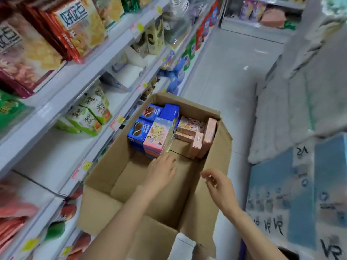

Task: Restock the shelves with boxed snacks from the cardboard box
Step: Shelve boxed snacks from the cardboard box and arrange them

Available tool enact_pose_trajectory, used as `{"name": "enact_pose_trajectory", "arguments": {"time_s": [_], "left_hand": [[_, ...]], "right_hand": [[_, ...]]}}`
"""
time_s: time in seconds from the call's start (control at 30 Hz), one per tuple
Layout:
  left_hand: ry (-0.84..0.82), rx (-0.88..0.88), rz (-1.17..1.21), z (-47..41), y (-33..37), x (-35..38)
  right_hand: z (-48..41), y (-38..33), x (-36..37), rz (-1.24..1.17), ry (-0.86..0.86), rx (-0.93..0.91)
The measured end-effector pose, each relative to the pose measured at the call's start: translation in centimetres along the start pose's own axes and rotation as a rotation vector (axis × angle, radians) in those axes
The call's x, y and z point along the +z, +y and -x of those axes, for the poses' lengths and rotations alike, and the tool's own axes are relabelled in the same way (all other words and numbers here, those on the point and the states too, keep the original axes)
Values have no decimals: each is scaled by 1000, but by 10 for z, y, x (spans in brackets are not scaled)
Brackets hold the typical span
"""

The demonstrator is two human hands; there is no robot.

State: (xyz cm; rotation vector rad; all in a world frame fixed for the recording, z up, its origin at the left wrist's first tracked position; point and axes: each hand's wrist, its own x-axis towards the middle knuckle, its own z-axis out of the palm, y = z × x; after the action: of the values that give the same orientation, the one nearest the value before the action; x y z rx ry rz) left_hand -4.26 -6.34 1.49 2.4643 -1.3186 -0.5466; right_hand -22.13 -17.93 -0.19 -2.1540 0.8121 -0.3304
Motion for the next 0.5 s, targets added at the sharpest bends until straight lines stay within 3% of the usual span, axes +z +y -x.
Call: {"name": "enact_pose_trajectory", "arguments": {"time_s": [0.3, 0.5], "left_hand": [[-113, -291, 40, -172, 33, 89], [-200, -494, -12, -224, 22, 159]], "right_hand": [[-162, 91, -28, 80, -128, 44], [-208, 122, -13, -74, -109, 140]]}}
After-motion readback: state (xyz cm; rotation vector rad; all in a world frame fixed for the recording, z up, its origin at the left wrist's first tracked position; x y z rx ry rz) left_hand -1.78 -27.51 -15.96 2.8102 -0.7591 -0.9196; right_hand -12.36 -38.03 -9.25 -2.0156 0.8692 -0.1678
